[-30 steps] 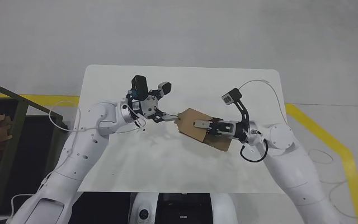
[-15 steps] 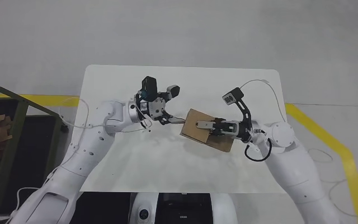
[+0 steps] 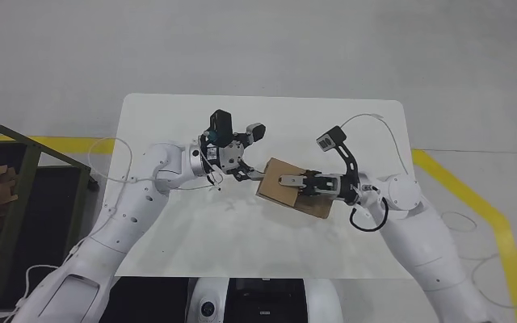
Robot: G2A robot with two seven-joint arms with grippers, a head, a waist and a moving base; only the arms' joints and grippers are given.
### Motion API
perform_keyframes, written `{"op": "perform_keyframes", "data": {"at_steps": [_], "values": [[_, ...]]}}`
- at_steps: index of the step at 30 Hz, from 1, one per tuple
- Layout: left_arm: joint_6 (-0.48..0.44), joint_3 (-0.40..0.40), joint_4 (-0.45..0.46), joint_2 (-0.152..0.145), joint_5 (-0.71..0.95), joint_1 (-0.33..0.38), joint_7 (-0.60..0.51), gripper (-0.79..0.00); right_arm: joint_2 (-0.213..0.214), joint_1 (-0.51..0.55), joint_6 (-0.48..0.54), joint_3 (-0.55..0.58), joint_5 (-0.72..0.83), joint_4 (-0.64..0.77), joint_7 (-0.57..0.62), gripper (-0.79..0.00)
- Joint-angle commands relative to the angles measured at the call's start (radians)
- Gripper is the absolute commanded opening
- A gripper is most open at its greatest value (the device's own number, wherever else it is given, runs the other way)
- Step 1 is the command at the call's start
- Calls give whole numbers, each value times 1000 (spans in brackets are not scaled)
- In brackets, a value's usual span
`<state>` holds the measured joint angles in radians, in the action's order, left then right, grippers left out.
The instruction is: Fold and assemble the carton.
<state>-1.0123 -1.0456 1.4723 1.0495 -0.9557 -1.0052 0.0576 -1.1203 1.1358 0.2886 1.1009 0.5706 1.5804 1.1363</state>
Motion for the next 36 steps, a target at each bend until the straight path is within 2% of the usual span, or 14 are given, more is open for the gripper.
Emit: {"op": "perform_keyframes", "data": {"at_steps": [1, 5, 13, 20, 30, 36], "values": [[0, 1, 1, -1, 0, 1, 1, 0, 0, -1, 0, -1, -2, -1, -2, -785], [0, -14, -17, -5, 1, -1, 10, 0, 0, -3, -7, -1, -15, -8, -13, -785], [2, -104, -56, -23, -31, -50, 49, 0, -9, -64, -80, -51, -96, -90, -23, -785], [0, -154, -61, -45, -144, -96, 81, 0, -26, -113, -88, -117, -145, -187, -44, -785], [0, -112, -100, -74, -285, -106, 126, 0, -51, -162, 20, -203, -174, -321, 30, -785], [0, -56, -137, -84, -355, -73, 155, 0, -74, -215, 19, -260, -204, -411, 33, -785]]}}
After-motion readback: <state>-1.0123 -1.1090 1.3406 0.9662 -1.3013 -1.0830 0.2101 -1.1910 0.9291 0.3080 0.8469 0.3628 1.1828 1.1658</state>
